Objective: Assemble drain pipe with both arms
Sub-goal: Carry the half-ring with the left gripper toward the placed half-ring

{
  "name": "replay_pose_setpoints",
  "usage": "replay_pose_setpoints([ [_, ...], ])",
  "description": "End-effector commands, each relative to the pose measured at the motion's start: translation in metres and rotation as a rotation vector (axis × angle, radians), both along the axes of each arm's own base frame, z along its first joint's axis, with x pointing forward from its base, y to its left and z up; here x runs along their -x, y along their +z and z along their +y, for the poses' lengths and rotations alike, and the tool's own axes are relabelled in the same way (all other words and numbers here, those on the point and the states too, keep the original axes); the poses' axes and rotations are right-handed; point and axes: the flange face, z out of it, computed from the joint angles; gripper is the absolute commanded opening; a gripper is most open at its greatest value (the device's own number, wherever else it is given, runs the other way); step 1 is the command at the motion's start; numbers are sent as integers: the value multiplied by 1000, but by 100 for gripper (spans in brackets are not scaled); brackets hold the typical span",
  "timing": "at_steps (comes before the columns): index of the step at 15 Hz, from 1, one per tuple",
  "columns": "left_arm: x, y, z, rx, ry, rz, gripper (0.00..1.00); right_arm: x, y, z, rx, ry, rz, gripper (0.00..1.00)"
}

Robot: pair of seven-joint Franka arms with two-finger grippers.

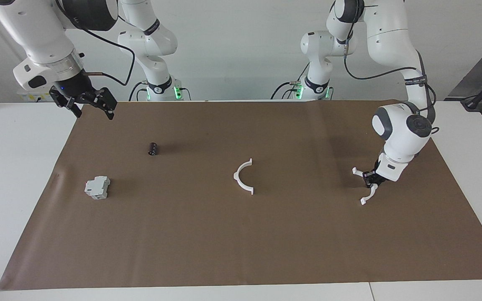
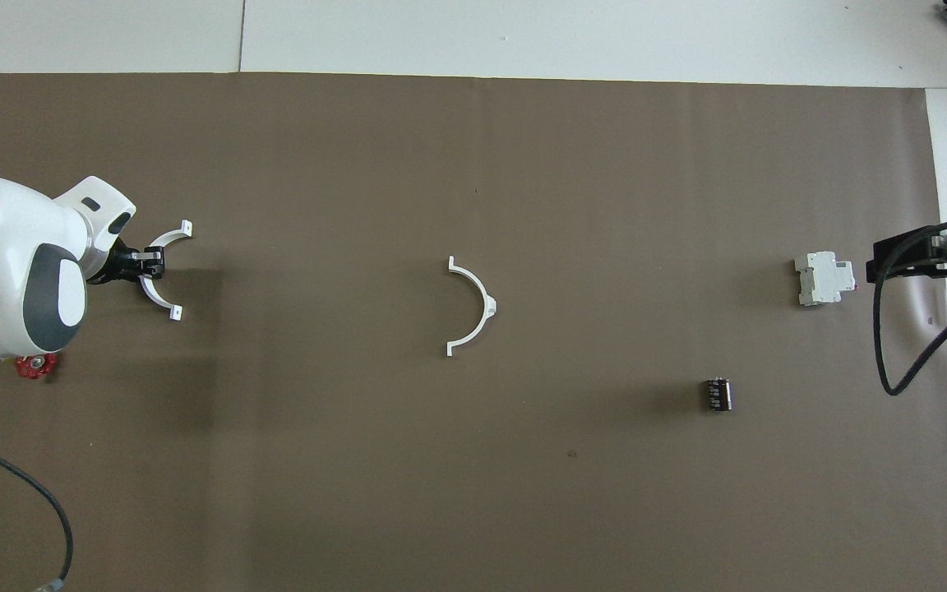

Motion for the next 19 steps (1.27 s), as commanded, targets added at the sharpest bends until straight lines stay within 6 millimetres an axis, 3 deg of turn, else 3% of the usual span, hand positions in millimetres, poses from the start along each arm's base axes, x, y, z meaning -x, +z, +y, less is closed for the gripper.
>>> replay_pose_setpoints([
  [1,7,1,-4,8,9,-9,22,7,1,1,-21,-6,-19,100],
  [4,8,2,-4,9,8,-6,10,6,0,1,-21,-6,-18,100],
  [7,8,6,-5,10,6,-5,10,6,0,1,-21,-6,-18,100],
  [10,10,29,-15,18,25,7,9,6,0,2,-21,-6,-16,100],
  [14,16,35,-58,23,72,21,9,6,0,2,-21,-6,-16,100],
  [17,22,36,-104,23,117,27,9,6,0,1,-21,-6,-18,100],
  [19,31,24,-140,19,153,38,9,7,1,2,-21,-6,-18,100],
])
